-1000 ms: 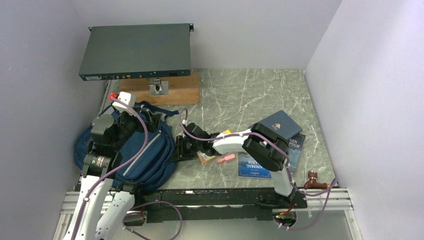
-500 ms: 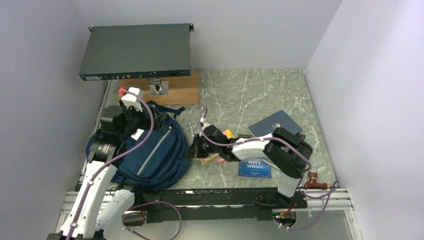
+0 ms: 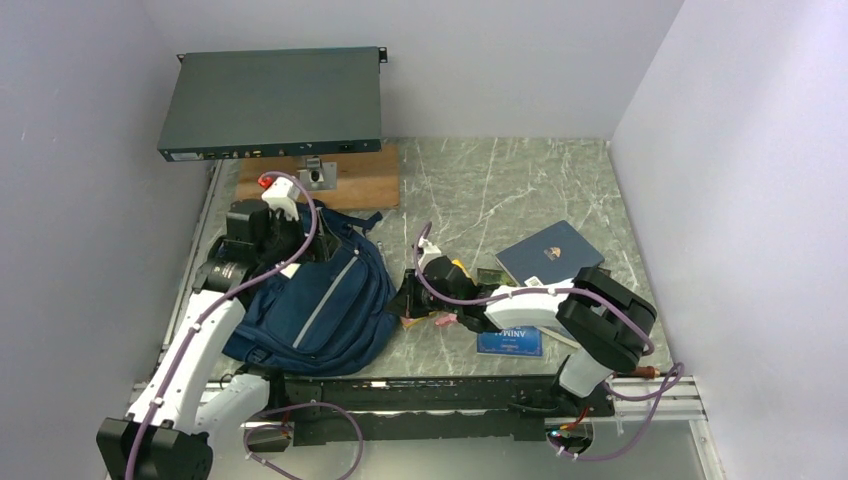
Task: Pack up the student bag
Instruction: Unzip the student bag at the center of the board.
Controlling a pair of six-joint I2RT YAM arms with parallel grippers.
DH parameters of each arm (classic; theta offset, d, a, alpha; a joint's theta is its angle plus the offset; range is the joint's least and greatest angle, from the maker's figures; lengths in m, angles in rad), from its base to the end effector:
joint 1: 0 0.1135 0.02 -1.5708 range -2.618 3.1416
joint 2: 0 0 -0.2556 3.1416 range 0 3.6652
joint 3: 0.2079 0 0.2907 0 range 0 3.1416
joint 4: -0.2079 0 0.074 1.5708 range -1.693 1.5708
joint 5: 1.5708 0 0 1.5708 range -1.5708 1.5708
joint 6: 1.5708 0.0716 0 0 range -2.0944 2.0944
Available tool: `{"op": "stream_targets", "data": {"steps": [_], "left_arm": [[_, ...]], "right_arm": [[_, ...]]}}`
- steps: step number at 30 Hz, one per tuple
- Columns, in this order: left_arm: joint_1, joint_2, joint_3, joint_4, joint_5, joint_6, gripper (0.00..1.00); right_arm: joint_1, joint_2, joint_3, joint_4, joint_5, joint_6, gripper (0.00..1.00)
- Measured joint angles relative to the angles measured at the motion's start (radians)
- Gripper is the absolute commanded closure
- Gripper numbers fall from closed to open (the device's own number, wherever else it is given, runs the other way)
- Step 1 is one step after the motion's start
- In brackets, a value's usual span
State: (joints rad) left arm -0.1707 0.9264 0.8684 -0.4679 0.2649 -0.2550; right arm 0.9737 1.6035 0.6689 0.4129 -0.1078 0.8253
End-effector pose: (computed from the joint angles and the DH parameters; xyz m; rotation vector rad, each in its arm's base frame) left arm 0.2704 -0.0656 0.2894 0.0730 2.1201 -0.5327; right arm 0.2025 0.3115 0.1035 -0.2446 2.3120 1.1308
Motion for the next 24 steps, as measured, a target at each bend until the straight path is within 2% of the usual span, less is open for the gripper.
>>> {"op": "stream_targets", "data": {"steps": [6, 11, 15, 19, 24], "left_arm": [[-0.004, -0.089, -0.092, -0.074, -0.024, -0.077, 0.12], [-0.004, -0.094, -0.100, -0.143, -0.039, -0.105, 0.16], [-0.006, -0.006, -0.100, -0.158, -0.048, -0.126, 0.24], [-0.006, 0.125, -0.082, -0.186, -0.053, -0.154, 0.28], [-0.014, 0.246, 0.005, -0.233, -0.089, -0.183, 0.24]], "right_arm": [[0.019, -0.006, -0.007, 0.006, 0.013, -0.073, 1.00], [0.104, -0.020, 0.018, -0.026, 0.141, -0.188, 1.00], [0.182, -0.050, 0.024, -0.026, 0.257, -0.282, 1.00], [0.236, -0.052, 0.055, -0.040, 0.347, -0.373, 1.00], [0.301, -0.030, 0.085, -0.053, 0.488, -0.484, 1.00]]}}
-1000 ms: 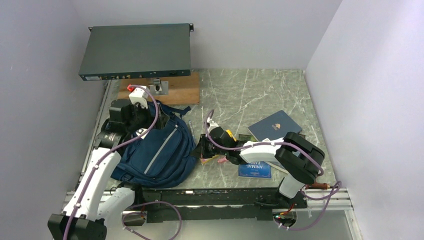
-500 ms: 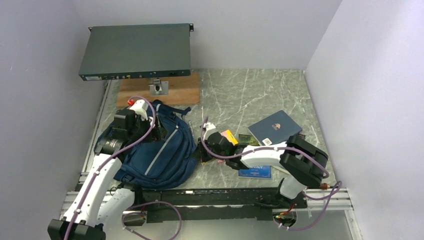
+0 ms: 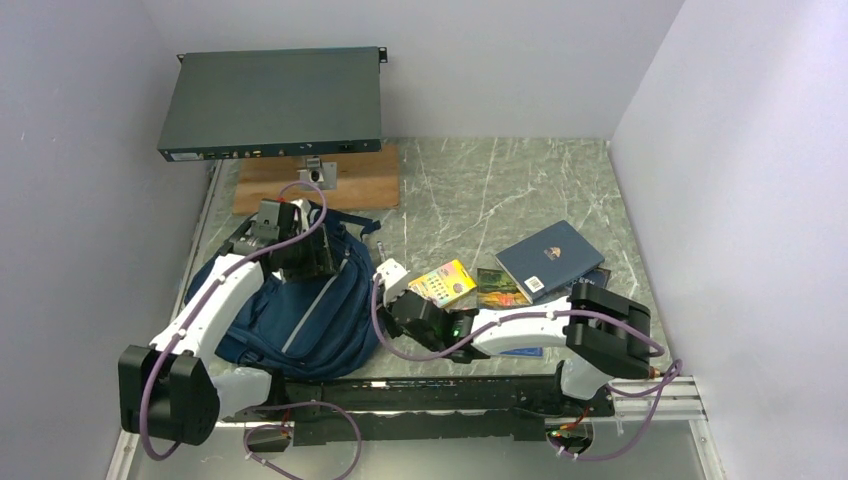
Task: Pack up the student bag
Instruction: Unzip the student bag at the center of the board.
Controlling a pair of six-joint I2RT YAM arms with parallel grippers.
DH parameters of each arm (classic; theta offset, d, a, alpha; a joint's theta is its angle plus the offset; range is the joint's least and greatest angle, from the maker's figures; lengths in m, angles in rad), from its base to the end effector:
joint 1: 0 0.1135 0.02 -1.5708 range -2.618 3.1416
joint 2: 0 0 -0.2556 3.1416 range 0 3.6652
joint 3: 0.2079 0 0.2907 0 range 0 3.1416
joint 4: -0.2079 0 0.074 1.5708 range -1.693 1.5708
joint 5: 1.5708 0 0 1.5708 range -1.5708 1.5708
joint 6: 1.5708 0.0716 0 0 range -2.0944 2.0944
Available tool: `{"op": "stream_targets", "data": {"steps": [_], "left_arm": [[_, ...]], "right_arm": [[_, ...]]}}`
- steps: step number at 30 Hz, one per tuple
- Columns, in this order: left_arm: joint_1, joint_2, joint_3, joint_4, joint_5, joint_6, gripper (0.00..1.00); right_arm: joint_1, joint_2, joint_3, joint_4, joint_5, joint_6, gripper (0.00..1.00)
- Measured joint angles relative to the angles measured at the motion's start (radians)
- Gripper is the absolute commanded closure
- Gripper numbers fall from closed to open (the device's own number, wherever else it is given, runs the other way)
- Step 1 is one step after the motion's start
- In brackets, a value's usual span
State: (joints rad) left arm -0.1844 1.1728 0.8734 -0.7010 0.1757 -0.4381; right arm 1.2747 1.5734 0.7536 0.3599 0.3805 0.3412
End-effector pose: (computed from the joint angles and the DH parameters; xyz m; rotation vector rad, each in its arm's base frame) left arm 0.2813 -0.0652 0.2009 -0.2638 2.6023 -0.4540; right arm 0.1376 0.3600 0.1398 -0.7006 1.9324 0.6441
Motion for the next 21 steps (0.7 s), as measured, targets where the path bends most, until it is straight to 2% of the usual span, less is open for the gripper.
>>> {"op": "stream_targets", "data": {"steps": [4, 6, 11, 16, 19, 21], "left_arm": [[-0.002, -0.017, 0.004, 0.004, -0.053, -0.019, 0.05], [-0.005, -0.054, 0.004, 0.017, -0.095, -0.032, 0.01], [-0.051, -0.089, 0.048, 0.027, -0.217, -0.067, 0.08], [-0.162, 0.063, 0.187, -0.003, -0.388, -0.105, 0.13], [-0.199, 0.134, 0.220, -0.012, -0.465, -0.113, 0.26], [-0.201, 0.153, 0.220, -0.023, -0.494, -0.117, 0.28]], "right_arm": [[0.035, 0.019, 0.010, 0.002, 0.066, -0.060, 1.00], [0.050, 0.020, 0.010, 0.014, 0.087, -0.084, 1.00], [0.072, 0.027, 0.010, 0.052, 0.115, -0.132, 1.00], [0.078, 0.040, 0.010, 0.069, 0.135, -0.157, 1.00], [0.079, 0.046, 0.010, 0.076, 0.140, -0.167, 1.00], [0.080, 0.046, 0.010, 0.076, 0.141, -0.170, 1.00]]}}
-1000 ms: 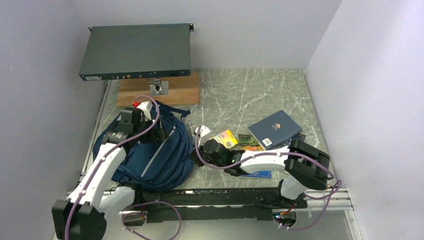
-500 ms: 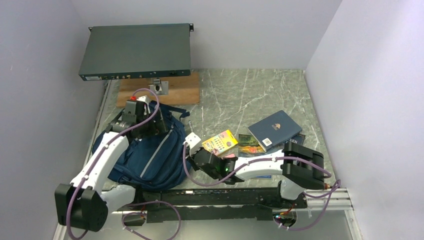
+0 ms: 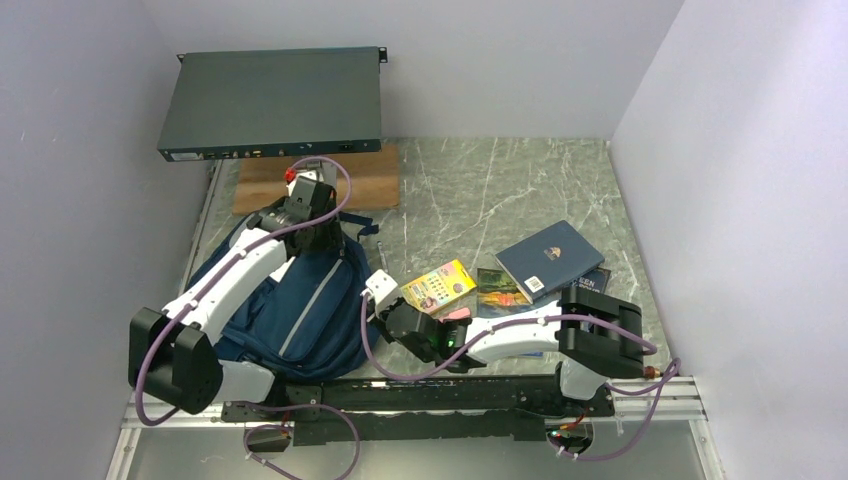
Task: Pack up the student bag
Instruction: Unzip the student bag at the center of the board.
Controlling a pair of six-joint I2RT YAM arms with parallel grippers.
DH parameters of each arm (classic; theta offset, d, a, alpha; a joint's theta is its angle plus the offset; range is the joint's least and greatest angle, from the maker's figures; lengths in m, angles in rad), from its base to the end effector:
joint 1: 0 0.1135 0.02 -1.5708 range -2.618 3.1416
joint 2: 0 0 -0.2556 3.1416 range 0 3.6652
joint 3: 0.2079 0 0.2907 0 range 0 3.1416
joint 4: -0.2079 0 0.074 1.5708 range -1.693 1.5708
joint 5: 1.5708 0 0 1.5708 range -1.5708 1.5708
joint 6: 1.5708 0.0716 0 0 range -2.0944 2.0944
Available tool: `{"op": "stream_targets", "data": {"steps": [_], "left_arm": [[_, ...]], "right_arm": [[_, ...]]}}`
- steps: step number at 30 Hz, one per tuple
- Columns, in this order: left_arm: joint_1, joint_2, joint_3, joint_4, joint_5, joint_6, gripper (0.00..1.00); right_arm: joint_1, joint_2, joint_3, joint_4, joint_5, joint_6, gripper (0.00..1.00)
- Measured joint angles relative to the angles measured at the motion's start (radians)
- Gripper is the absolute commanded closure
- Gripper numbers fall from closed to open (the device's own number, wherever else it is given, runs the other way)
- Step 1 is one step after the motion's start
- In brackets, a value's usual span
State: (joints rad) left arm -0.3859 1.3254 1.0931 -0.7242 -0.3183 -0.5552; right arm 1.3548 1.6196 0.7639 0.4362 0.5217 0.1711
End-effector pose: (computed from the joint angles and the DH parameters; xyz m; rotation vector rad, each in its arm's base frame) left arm 0.3145 -0.1036 0.2383 -0.3322 2.4368 -0.0018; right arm 0.1181 0.3719 0.1380 -0.8014 1.7929 0.4945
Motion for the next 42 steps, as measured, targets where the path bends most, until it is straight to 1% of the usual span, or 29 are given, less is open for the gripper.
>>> {"op": "stream_targets", "data": {"steps": [4, 5, 8, 9, 10, 11, 12, 13, 14, 15, 16, 17, 18, 21, 23, 26, 28, 30, 32, 34, 37, 38, 39, 40, 42], "left_arm": [[0.001, 0.009, 0.000, 0.000, -0.033, 0.001, 0.33], [0.000, 0.012, 0.000, 0.000, -0.039, 0.002, 0.32], [0.000, 0.028, 0.000, 0.002, -0.041, 0.013, 0.28], [0.000, 0.034, 0.000, 0.005, -0.038, 0.016, 0.29], [0.000, 0.041, 0.000, 0.008, -0.034, 0.020, 0.32], [0.000, 0.045, -0.001, 0.011, -0.027, 0.021, 0.38], [0.000, 0.046, -0.006, 0.018, -0.018, 0.024, 0.47], [0.000, 0.046, -0.012, 0.026, -0.012, 0.027, 0.61], [0.001, 0.043, -0.024, 0.043, 0.003, 0.038, 0.84], [0.001, 0.037, -0.036, 0.060, 0.012, 0.042, 0.98], [0.000, 0.026, -0.053, 0.082, 0.021, 0.051, 1.00], [0.000, 0.010, -0.068, 0.092, 0.024, 0.052, 1.00], [0.000, -0.010, -0.083, 0.101, 0.025, 0.057, 1.00], [0.002, -0.095, -0.125, 0.128, 0.025, 0.080, 1.00], [0.003, -0.160, -0.157, 0.154, 0.026, 0.100, 1.00], [0.006, -0.283, -0.227, 0.219, 0.051, 0.130, 1.00], [0.005, -0.354, -0.268, 0.260, 0.077, 0.148, 1.00], [0.003, -0.425, -0.315, 0.308, 0.102, 0.159, 1.00], [0.003, -0.482, -0.354, 0.343, 0.120, 0.170, 1.00], [0.003, -0.520, -0.386, 0.373, 0.131, 0.173, 1.00], [0.003, -0.526, -0.394, 0.378, 0.135, 0.168, 1.00], [0.003, -0.518, -0.388, 0.372, 0.134, 0.166, 0.98], [0.003, -0.498, -0.373, 0.350, 0.130, 0.158, 0.91], [0.003, -0.481, -0.359, 0.335, 0.127, 0.151, 0.80], [0.003, -0.443, -0.325, 0.295, 0.114, 0.141, 0.57]], "right_arm": [[0.004, 0.000, 0.000, 0.006, 0.005, -0.008, 1.00], [0.006, 0.000, 0.000, 0.007, 0.006, -0.012, 1.00], [0.013, 0.000, 0.000, 0.007, 0.015, -0.016, 1.00], [0.015, 0.000, 0.000, 0.009, 0.019, -0.019, 1.00], [0.018, 0.000, 0.000, 0.010, 0.022, -0.023, 1.00], [0.019, 0.000, 0.000, 0.010, 0.024, -0.026, 1.00], [0.021, 0.000, 0.000, 0.010, 0.025, -0.027, 1.00], [0.022, 0.001, 0.000, 0.010, 0.025, -0.030, 1.00], [0.023, 0.002, 0.000, 0.010, 0.026, -0.030, 1.00], [0.023, 0.004, 0.000, 0.010, 0.026, -0.030, 1.00], [0.024, 0.006, 0.000, 0.010, 0.025, -0.030, 1.00], [0.025, 0.007, 0.000, 0.010, 0.025, -0.029, 1.00], [0.027, 0.007, 0.000, 0.010, 0.024, -0.029, 0.97], [0.030, 0.006, 0.000, 0.010, 0.021, -0.018, 0.81], [0.030, 0.002, 0.000, 0.005, 0.020, -0.005, 0.65], [0.027, -0.019, 0.000, -0.030, 0.010, 0.023, 0.54], [0.009, -0.045, 0.000, -0.063, -0.019, 0.051, 0.49], [-0.021, -0.083, 0.000, -0.096, -0.066, 0.081, 0.40], [-0.064, -0.139, 0.000, -0.115, -0.121, 0.117, 0.39], [-0.128, -0.205, 0.006, -0.132, -0.214, 0.159, 0.39], [-0.224, -0.246, 0.056, -0.163, -0.343, 0.238, 0.39], [-0.251, -0.245, 0.076, -0.167, -0.378, 0.261, 0.40], [-0.277, -0.240, 0.095, -0.172, -0.420, 0.288, 0.40], [-0.303, -0.232, 0.116, -0.175, -0.453, 0.316, 0.41], [-0.340, -0.203, 0.153, -0.175, -0.504, 0.377, 0.46]]}}
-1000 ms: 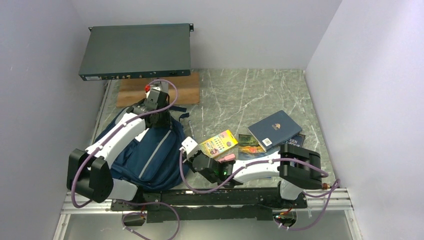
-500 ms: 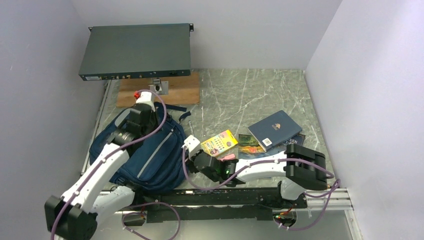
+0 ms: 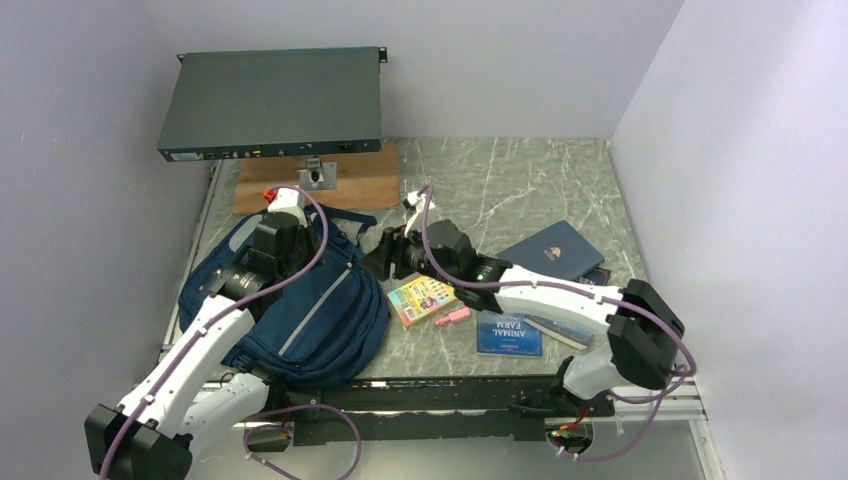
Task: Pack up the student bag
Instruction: Unzip the student bag at the center of the board.
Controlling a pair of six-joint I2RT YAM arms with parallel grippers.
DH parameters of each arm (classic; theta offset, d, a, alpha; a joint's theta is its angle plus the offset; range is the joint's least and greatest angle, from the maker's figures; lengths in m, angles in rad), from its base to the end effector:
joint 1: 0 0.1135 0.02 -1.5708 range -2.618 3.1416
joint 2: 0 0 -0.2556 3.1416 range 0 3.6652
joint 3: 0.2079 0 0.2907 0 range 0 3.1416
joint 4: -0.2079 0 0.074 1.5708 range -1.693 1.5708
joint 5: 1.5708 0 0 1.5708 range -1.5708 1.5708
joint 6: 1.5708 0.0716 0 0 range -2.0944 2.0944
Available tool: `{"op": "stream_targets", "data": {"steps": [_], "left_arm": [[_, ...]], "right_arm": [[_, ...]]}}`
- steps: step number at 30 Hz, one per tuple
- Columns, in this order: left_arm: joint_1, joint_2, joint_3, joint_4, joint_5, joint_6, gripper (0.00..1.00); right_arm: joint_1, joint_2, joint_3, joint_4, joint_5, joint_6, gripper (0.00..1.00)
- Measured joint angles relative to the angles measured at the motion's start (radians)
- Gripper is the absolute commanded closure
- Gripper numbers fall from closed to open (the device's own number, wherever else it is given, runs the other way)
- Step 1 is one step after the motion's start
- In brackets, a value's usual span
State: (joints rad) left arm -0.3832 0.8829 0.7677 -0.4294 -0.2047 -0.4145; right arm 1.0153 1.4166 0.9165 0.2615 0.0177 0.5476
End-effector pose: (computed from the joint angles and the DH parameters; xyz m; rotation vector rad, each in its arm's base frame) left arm 0.2563 -0.0876 0.2632 -0.1551 2.1080 -0.2620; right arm 0.2123 0.3397 0.2479 -0.4386 1.8997 1.0669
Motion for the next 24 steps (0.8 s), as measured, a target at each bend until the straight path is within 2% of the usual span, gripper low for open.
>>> {"op": "stream_targets", "data": {"steps": [5, 7, 10, 17, 24], "left_arm": [[0.000, 0.025, 0.050, -0.079, -0.022, -0.019, 0.14], [0.000, 0.027, 0.068, -0.103, -0.023, -0.006, 0.02], [0.000, 0.041, 0.109, -0.140, -0.032, 0.018, 0.00], [0.000, 0.038, 0.180, -0.189, -0.108, 0.107, 0.00], [0.000, -0.087, 0.141, -0.171, -0.167, 0.172, 0.00]], "right_arm": [[-0.067, 0.144, 0.096, -0.009, -0.084, 0.195, 0.50], [-0.081, 0.209, 0.140, -0.037, -0.097, 0.263, 0.51], [-0.091, 0.299, 0.226, -0.122, -0.083, 0.349, 0.52], [-0.082, 0.497, 0.603, -0.515, 0.092, 0.512, 0.50], [-0.048, 0.612, 0.822, -0.783, 0.262, 0.569, 0.51]]}}
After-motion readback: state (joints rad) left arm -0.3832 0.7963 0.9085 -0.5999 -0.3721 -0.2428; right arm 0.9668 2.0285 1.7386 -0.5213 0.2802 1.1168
